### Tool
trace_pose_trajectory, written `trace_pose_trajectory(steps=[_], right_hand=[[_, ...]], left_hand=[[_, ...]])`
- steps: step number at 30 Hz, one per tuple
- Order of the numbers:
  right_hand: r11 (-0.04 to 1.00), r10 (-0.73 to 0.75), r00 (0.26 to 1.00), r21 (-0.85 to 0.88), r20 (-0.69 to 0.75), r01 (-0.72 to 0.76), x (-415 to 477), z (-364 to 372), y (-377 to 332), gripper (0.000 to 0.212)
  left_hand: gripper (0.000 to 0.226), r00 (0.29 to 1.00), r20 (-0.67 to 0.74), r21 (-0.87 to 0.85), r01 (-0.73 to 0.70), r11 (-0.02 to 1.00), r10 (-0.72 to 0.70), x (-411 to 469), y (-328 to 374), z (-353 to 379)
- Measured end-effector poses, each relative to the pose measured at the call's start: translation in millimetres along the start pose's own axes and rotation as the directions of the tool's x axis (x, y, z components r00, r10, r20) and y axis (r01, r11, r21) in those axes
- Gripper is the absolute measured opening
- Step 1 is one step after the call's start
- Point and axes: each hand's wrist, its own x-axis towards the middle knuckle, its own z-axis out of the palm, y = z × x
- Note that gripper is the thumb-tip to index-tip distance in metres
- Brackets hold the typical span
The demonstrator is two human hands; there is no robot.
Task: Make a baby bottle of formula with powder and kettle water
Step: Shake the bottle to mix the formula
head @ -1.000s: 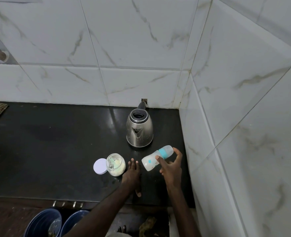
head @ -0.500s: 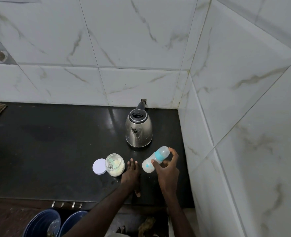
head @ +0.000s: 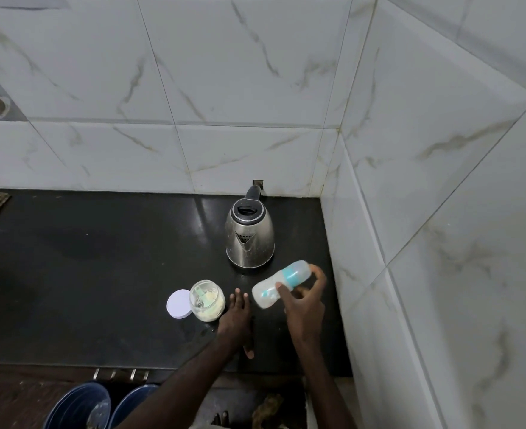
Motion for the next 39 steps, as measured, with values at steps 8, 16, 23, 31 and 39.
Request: trace_pose_trajectory(steps=[8,16,23,31,39], right_hand=[[0.999,0.036,0.993,0.034,-0.111,-0.033,4,4,-1,0.082],[0.994,0.08,0.99,0.078,-0.117,-0.071,5,2,-1,0.079],[0.995,0.014,0.994,-0.104,0.109,-0.003,0,3,8,0.081],[0.961,-0.115,0.993,-0.251,0.008,0.113,3,2,10,0.085],[0.739,-0.326,0.922,-0.553,0.209,0.386,-6,11,55,0.077]], left_hand=[[0.154,1.0,-0.029,0.009,-0.01,1.0,0.01,-1,1,0],[0.156,1.0,-0.018,0.014,-0.011,1.0,0.012,0,1,1],[0.158,1.0,-0.002,0.015,-0.018,1.0,0.018,-1,1,0],[0.15,0.999,-0.043,0.018,-0.018,1.0,0.018,-1,2,2],[0.147,0.999,-0.044,-0.009,-0.016,1.0,0.015,-1,0,3]])
